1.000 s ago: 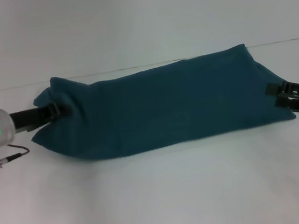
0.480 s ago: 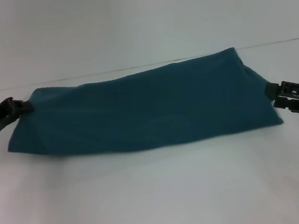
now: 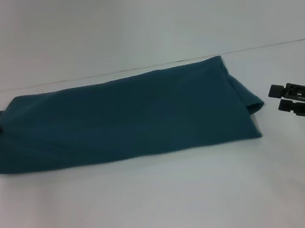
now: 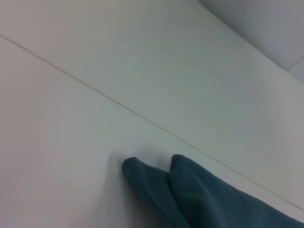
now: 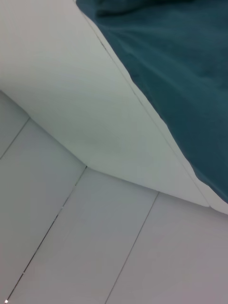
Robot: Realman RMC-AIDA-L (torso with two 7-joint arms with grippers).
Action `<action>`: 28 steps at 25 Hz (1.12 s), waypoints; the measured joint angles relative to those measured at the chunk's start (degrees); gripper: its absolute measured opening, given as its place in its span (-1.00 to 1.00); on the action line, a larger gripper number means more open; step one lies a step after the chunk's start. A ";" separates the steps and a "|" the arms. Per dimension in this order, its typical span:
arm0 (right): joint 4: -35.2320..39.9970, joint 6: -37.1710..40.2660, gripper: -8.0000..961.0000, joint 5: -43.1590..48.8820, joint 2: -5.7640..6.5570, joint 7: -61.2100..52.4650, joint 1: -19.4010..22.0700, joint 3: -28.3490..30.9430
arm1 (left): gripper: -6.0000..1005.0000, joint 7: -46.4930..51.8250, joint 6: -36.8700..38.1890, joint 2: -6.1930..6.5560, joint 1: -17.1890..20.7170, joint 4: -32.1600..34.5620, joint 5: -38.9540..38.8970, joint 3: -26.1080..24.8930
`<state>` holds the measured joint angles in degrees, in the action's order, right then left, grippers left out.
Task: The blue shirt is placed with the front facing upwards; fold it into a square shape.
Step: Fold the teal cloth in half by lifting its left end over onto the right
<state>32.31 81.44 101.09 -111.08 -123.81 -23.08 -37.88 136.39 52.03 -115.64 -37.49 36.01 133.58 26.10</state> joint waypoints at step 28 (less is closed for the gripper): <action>-1.29 -0.77 0.80 0.08 0.34 0.50 -0.06 0.00 | -0.88 5.55 -2.01 -0.39 1.91 4.62 6.00 -2.72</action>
<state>31.02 80.67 101.17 -110.74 -123.31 -23.14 -37.88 141.94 50.02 -116.02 -35.58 40.63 139.58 23.38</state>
